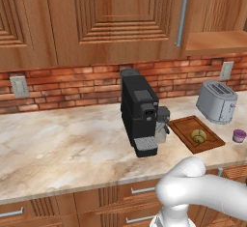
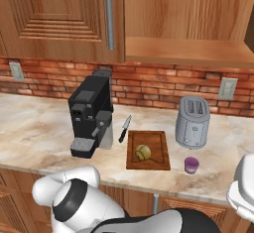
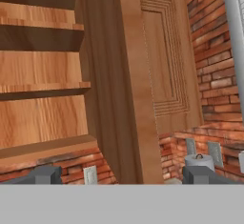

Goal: Pick the bread, place it on the cutting board, pick the jam, place it on the counter, and close the cabinet.

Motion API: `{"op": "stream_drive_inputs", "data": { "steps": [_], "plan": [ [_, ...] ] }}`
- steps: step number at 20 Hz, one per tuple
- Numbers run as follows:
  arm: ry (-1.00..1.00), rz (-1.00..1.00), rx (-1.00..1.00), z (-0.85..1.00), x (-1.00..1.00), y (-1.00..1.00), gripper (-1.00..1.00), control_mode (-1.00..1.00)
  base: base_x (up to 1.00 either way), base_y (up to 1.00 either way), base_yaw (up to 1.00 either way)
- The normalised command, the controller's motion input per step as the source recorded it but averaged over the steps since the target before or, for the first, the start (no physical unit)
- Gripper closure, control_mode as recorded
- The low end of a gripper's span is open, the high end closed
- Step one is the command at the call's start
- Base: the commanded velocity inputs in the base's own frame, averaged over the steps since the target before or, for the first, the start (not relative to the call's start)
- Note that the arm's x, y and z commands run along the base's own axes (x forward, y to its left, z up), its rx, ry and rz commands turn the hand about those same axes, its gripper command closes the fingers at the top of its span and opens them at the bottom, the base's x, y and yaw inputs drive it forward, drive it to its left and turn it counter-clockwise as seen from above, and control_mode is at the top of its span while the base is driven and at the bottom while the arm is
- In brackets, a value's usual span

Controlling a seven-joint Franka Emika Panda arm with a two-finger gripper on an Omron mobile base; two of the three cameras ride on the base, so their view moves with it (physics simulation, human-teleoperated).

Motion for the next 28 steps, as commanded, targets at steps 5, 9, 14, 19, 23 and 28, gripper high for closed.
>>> {"op": "stream_drive_inputs", "data": {
  "steps": [5, 9, 14, 19, 23, 28],
  "plan": [
    [0.0, 0.06, 0.0, -0.04, 0.12, -0.16, -1.0, -1.0, 0.0, 0.0, 0.0],
    [0.0, 0.07, 0.0, -0.09, 0.15, -0.19, -1.0, -1.0, 0.0, 0.0, 0.0],
    [0.0, 0.07, 0.0, -0.11, 0.15, -0.19, -1.0, -1.0, 0.0, 0.0, 0.0],
    [0.0, 0.07, 0.0, -0.09, 0.16, -0.18, -1.0, -1.0, 0.0, 0.0, 0.0],
    [0.0, 0.06, 0.0, -0.03, 0.16, -0.2, -1.0, -1.0, 0.0, 0.0, 0.0],
    [0.0, 0.07, 0.0, -0.01, 0.13, -0.21, -1.0, -1.0, 0.0, 0.0, 0.0]
  ]
}}
